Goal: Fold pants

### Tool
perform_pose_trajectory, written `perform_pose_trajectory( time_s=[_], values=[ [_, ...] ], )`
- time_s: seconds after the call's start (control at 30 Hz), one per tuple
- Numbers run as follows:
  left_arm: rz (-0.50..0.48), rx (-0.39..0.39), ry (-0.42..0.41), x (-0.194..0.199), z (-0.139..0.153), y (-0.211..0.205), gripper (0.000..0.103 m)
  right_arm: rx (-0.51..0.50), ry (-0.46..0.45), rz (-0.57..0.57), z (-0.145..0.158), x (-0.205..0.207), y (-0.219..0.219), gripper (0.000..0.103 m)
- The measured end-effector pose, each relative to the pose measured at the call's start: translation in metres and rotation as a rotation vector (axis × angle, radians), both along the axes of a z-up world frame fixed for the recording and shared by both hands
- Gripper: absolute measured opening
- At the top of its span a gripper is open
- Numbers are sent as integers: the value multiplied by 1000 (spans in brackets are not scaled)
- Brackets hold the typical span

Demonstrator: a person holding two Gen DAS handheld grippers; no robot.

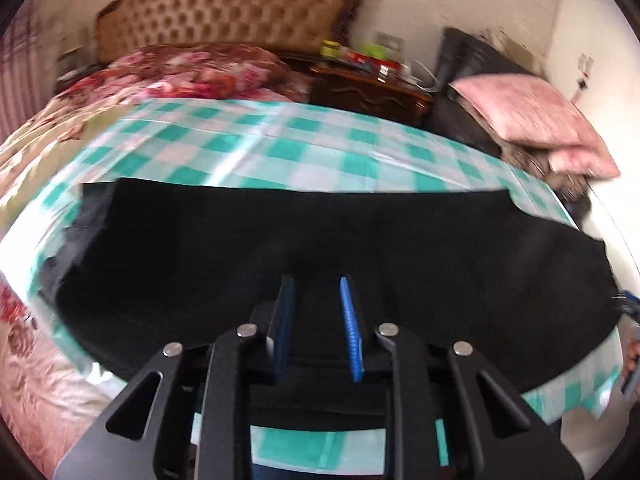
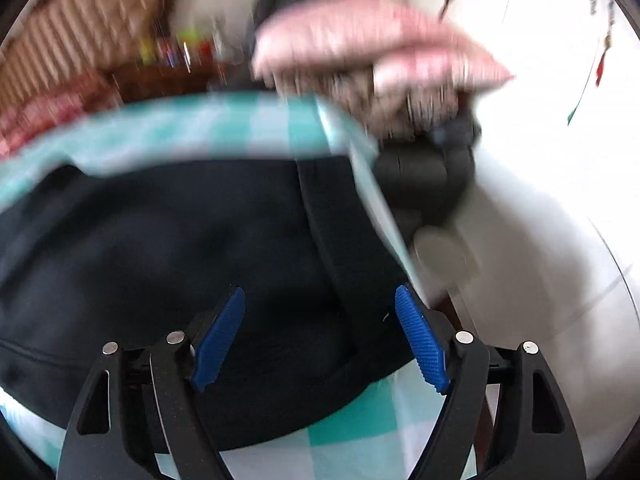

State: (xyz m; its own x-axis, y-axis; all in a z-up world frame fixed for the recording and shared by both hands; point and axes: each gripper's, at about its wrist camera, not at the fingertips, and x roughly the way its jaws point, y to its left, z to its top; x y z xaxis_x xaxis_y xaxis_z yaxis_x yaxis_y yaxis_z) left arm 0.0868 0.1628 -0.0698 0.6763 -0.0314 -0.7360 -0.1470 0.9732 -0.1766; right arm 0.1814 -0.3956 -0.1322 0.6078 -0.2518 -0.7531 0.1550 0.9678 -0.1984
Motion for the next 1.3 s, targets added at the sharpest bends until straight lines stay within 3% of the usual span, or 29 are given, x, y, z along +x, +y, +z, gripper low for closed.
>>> perform_pose_trajectory(
  time_s=[0.1, 0.23, 0.37, 0.47, 0.57, 0.7, 0.73, 0.9, 1.03, 1.1, 1.23, 1.3],
  values=[
    [-26, -22, 21, 6, -5, -8, 23, -18, -36, -8, -5, -3, 0, 76],
    [-76, -34, 14, 12, -4, -24, 23, -31, 4, -46, 13, 0, 8, 74],
    [-153, -41, 3, 24, -8, -48, 23, 20, -107, 165, 55, 4, 69, 76],
    [-196, -39, 19, 30, -17, -65, 23, 27, -41, 321, 53, 38, 126, 76],
    [-219, -50, 29, 31, -20, -72, 23, 7, 25, 405, 30, 74, 170, 74],
    [-212, -56, 32, 35, -23, -65, 23, -92, 132, 407, -16, 109, 195, 76],
    [-209, -54, 37, 38, -25, -62, 23, -85, 101, 399, -14, 105, 200, 80],
    [-200, -58, 44, 78, -29, -50, 24, -26, 71, 348, -2, 96, 183, 80],
    [-271, -57, 26, 128, -30, -63, 34, -9, 46, 303, 7, 90, 169, 80],
    [-297, -51, 67, 165, -45, -68, 39, 10, 54, 290, 8, 91, 164, 80],
    [-182, -21, 96, 192, -55, -39, 37, -4, 85, 311, 1, 88, 167, 80],
    [-86, -35, 66, 184, -44, 5, 38, -52, 76, 283, -1, 84, 165, 80]
  ],
)
